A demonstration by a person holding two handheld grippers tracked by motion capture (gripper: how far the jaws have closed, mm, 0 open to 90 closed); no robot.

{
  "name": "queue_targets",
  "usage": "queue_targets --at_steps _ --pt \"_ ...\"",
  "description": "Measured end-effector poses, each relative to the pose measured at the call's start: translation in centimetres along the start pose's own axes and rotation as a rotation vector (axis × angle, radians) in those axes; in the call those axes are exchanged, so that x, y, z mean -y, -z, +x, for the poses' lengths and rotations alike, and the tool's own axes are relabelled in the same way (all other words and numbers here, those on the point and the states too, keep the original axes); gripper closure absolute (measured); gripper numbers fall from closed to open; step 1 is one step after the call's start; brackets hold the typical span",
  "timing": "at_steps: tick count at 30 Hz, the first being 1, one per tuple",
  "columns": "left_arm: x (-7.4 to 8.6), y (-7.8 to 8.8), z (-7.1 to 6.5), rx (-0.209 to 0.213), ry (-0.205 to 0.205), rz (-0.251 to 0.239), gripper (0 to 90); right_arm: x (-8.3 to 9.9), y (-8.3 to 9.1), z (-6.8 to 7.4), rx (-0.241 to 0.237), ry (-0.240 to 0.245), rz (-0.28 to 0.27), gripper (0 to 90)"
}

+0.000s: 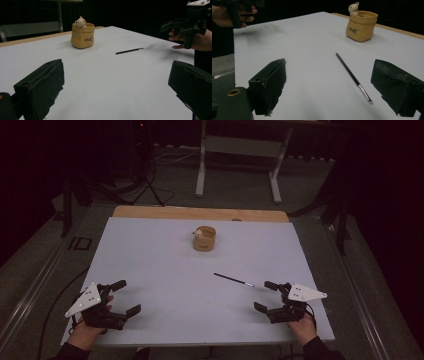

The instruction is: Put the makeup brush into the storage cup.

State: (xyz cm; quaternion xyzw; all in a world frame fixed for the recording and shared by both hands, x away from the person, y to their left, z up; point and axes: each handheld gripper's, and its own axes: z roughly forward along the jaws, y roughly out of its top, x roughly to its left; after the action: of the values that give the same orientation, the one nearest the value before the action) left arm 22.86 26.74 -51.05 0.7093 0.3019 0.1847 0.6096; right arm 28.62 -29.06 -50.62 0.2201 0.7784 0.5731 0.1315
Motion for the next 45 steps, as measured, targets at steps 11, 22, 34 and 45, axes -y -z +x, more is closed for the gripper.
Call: queue_targets --at_steps 11,22,34,45 --pt "-0.1 -0.1 -0.1 0.012 -0.005 0.003 0.5 -0.3 -0.1 0.4 0.005 0.035 0.010 13.2" --pt "-0.2 -0.1 -0.2 0.014 -0.006 0.000 0.5 -0.7 0.0 -0.1 0.030 0.042 -0.005 13.6" --pt "-0.3 0.0 -0.2 0.009 -0.005 -0.009 0.5 -1.4 -0.5 -2.5 0.079 0.025 0.055 13.7" --pt "-0.3 0.0 -0.1 0.009 0.002 -0.012 0.5 -1.2 -2.5 -4.6 0.072 0.004 0.164 13.9"
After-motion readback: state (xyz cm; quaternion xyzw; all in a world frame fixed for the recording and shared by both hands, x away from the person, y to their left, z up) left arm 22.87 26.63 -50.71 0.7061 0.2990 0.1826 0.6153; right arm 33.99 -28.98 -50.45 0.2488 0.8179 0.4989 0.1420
